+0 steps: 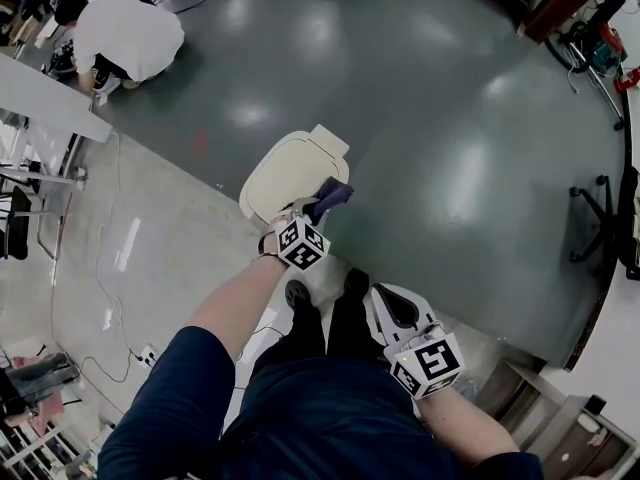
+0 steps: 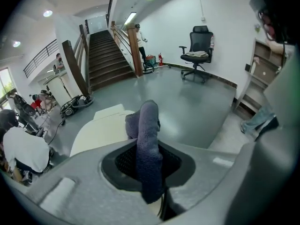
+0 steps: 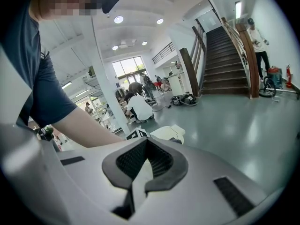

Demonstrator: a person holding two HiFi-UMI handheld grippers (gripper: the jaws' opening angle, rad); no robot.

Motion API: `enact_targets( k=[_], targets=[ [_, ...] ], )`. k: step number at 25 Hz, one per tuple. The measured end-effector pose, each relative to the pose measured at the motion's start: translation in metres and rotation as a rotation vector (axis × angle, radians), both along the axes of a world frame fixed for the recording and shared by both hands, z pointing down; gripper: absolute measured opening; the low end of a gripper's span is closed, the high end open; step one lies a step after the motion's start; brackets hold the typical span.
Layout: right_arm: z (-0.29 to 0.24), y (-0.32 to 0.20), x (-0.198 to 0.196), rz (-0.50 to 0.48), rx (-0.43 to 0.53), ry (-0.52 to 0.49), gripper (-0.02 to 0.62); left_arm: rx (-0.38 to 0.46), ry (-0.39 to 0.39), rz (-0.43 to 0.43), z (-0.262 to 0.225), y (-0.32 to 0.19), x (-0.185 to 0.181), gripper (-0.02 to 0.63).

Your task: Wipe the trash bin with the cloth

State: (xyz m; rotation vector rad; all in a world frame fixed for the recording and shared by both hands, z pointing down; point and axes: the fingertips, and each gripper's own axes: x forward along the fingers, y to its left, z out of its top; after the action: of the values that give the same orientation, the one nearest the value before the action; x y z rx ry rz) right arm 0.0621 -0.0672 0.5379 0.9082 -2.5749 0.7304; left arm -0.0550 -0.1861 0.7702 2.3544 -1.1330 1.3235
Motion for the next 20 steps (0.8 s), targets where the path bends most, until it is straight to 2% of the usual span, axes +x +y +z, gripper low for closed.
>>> enact_targets(
  k=[3,7,16,18,20],
  targets=[
    [-0.001,0.002,-0.001,-0.005,0.0,0.001,0.005,-0.006,0.007,0.012,0.002,0.008,0.002,0.052],
    [-0.002,0.005,-0.003,-0.017,-0.002,0.006,0.005,-0.001,0.017,-0.024,-0.004,0.007,-0.018,0.052],
    [-0.006,0.005,-0.02,-0.059,0.006,0.014,0.005,-0.007,-0.017,-0.297,-0.007,-0.002,-0.137,0.052],
    [-0.007,0.005,-0.023,-0.068,0.009,0.02,0.005,-0.011,-0.018,-0.349,-0.007,0.003,-0.155,0.052],
    [-0.009,0.006,-0.027,-0.076,0.011,0.022,0.005,-0.019,-0.02,-0.357,-0.007,0.014,-0.159,0.052]
  ],
)
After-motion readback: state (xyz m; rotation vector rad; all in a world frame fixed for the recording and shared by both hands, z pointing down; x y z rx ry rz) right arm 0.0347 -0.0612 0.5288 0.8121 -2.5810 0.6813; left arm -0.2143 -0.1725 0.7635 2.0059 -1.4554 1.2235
